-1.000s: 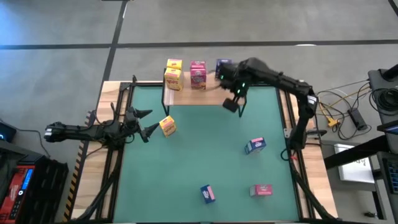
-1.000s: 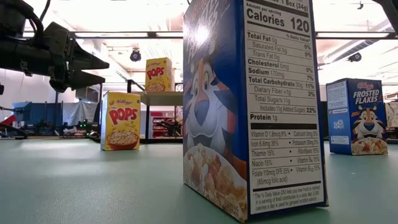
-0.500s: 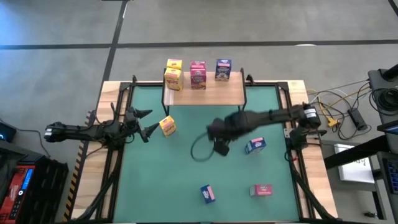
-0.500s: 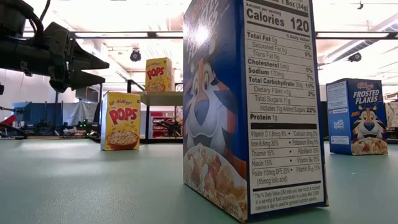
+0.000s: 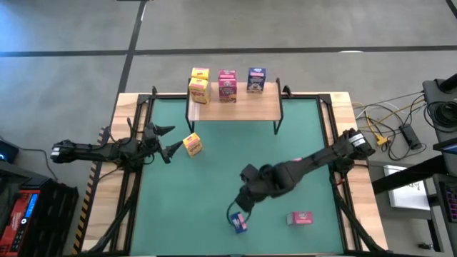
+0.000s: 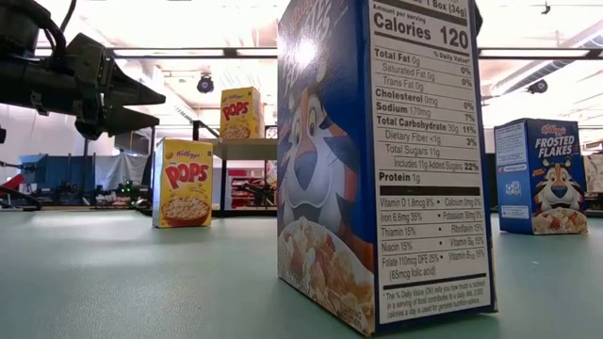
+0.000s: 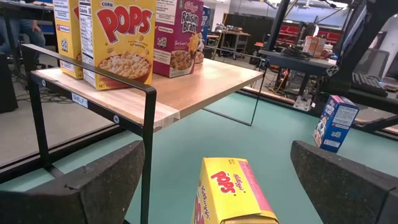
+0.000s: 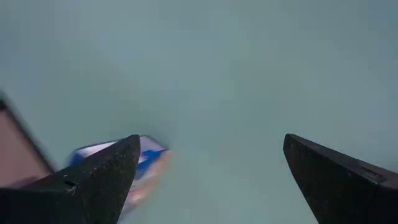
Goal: Stack cereal on shelf
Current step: Put the bottom blue cereal box on the shelf
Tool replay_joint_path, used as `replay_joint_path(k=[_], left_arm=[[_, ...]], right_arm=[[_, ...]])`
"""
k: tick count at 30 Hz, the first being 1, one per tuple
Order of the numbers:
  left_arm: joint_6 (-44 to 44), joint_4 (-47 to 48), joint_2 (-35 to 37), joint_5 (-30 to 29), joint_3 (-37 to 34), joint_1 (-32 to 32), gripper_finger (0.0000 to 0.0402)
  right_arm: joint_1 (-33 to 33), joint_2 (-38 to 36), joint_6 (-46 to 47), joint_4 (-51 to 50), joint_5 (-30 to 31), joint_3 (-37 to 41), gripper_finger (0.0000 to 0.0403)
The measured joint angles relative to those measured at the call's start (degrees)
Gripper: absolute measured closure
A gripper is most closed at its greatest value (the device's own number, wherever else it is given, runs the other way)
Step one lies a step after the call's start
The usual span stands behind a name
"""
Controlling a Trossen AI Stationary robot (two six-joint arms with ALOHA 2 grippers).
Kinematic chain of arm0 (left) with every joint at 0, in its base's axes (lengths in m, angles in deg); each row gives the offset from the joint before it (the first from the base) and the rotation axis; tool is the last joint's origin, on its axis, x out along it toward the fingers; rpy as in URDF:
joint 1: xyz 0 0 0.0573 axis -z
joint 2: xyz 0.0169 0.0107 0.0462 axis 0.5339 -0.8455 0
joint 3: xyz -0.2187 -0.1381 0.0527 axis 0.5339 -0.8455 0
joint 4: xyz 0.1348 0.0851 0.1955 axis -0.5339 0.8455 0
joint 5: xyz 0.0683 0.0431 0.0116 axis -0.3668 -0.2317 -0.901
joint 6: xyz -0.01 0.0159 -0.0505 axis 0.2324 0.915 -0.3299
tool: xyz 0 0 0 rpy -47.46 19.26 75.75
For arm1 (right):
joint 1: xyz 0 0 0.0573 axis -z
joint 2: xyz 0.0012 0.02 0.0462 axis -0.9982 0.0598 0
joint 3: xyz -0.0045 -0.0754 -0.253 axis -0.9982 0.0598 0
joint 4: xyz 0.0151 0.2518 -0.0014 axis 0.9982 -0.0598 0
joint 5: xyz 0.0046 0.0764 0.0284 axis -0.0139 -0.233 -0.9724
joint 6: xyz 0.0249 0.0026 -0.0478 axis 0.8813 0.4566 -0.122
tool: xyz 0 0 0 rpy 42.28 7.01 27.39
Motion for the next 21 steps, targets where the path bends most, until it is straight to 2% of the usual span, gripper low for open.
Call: replay_joint_path(k=[7, 21], left_arm=[[0.0, 0.0, 0.0, 0.0, 0.0, 0.0, 0.0015], [0.0, -0.1, 0.0, 0.0, 0.0, 0.0, 0.0015]], right_arm=[[-5.0, 4.4, 0.9, 6.5, 0.1, -1.5, 0.0019], [-7.2, 8.0, 11.7, 11.7, -1.5, -3.6, 0.0019]])
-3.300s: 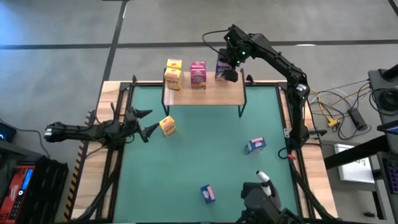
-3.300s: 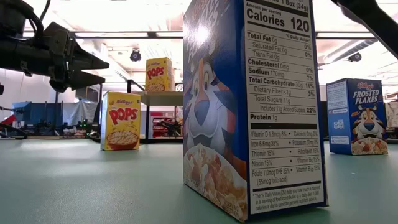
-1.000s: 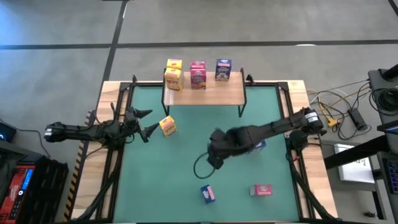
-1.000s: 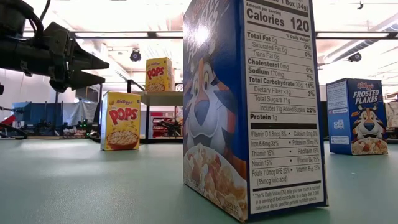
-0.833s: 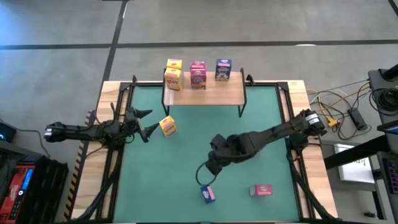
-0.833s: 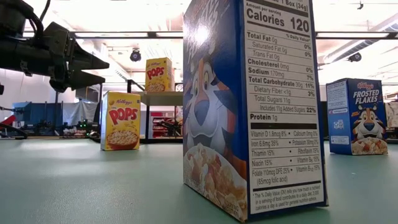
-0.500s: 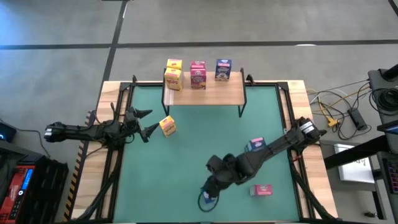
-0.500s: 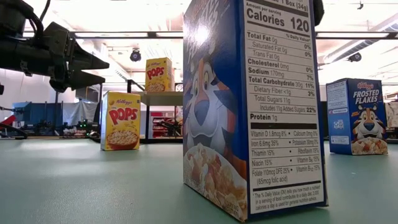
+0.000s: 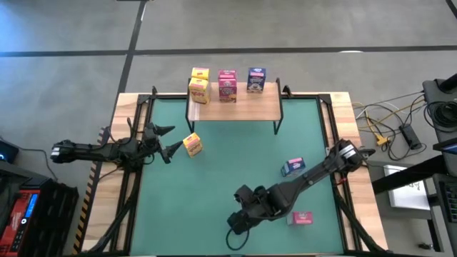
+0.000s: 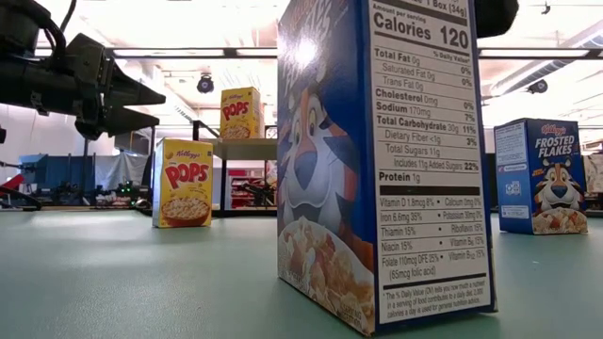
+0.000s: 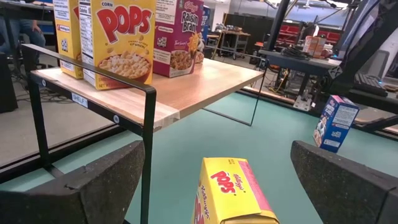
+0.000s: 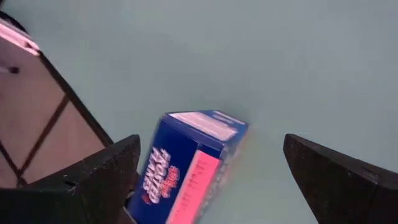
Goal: Stack cereal on shelf
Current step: Put the bottom blue cereal box on the shelf
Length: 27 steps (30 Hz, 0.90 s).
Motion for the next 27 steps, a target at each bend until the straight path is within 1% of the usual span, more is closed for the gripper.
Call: replay_joint_path(k=[15, 27], left_arm=[[0.0, -0.2, -0.4, 0.0, 0.0, 0.0, 0.0015], [0.0, -0.5, -1.2, 0.0, 0.0, 0.0, 0.0015]], right_arm=[[-2.5, 3.6, 4.5, 4.6, -0.1, 0.0, 0.0019], [-3.1, 6.2, 8.5, 3.4, -1.0, 0.0, 0.0019]])
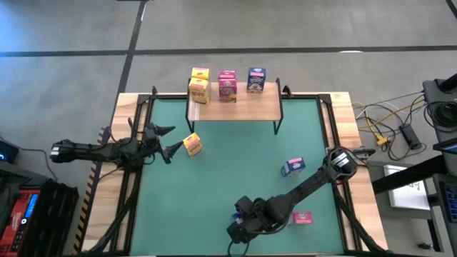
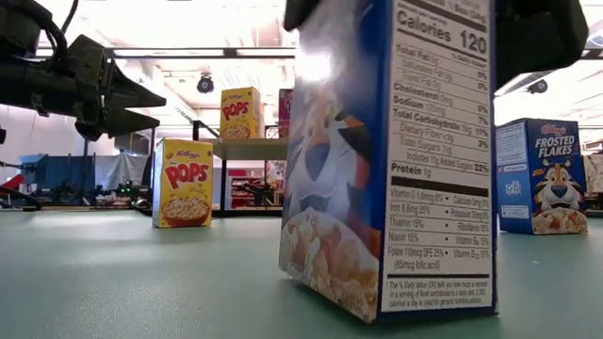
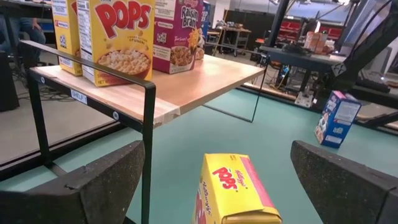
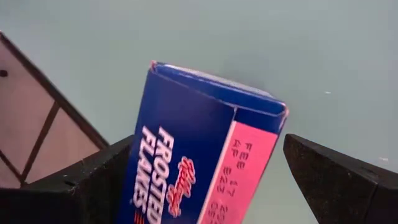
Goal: Stack cereal on shelf
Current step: Put the bottom blue cereal box on the shelf
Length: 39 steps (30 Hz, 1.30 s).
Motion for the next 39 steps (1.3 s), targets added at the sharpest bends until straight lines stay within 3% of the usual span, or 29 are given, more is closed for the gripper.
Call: replay_joint_path(k=[10, 21, 39], left_arm=[[0.0, -0.1, -0.3, 0.0, 0.0, 0.0, 0.0015], [0.0, -0.1, -0.4, 0.0, 0.0, 0.0, 0.0015], [0.0, -0.2, -0.4, 0.0, 0.0, 0.0, 0.0015]], right_arm=[[0.1, 0.0, 0.8, -4.1, 1.6, 0.0, 0.0023], [0.1, 0.1, 2.1, -3.9, 1.6, 0.0, 0.0096], [0.0, 0.1, 3.0, -3.9, 1.2, 0.0, 0.0149]])
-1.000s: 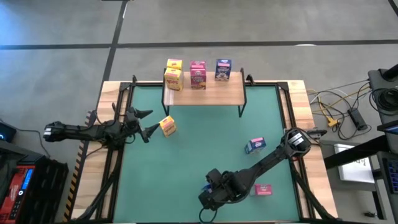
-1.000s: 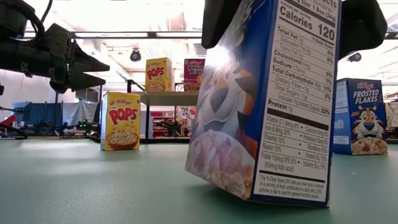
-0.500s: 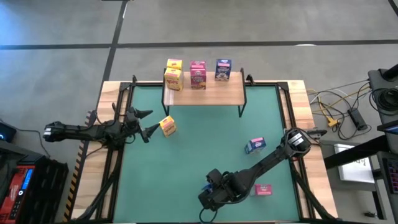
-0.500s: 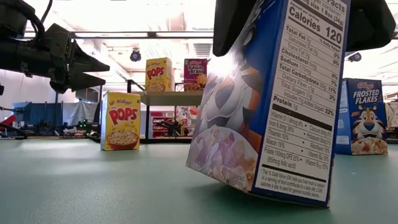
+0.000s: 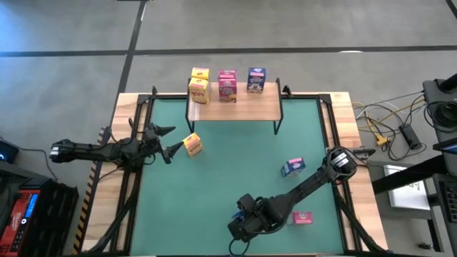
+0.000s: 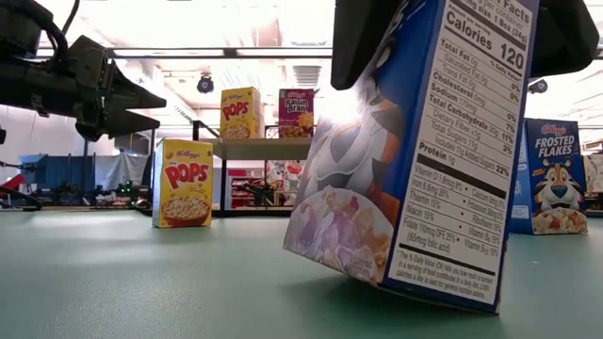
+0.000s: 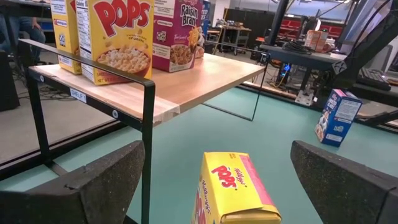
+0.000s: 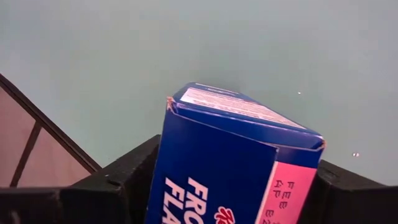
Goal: Stack cereal on shelf
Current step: Put the bottom blue cereal box on the shelf
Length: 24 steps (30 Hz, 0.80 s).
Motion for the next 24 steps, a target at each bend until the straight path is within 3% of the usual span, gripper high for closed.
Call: replay_joint_path(k=[24], left_arm=[[0.0, 0.0, 0.0, 0.0, 0.0, 0.0, 0.0015]], right_arm=[[-0.1, 0.0, -1.0, 1.1, 0.2, 0.0, 0.0253]])
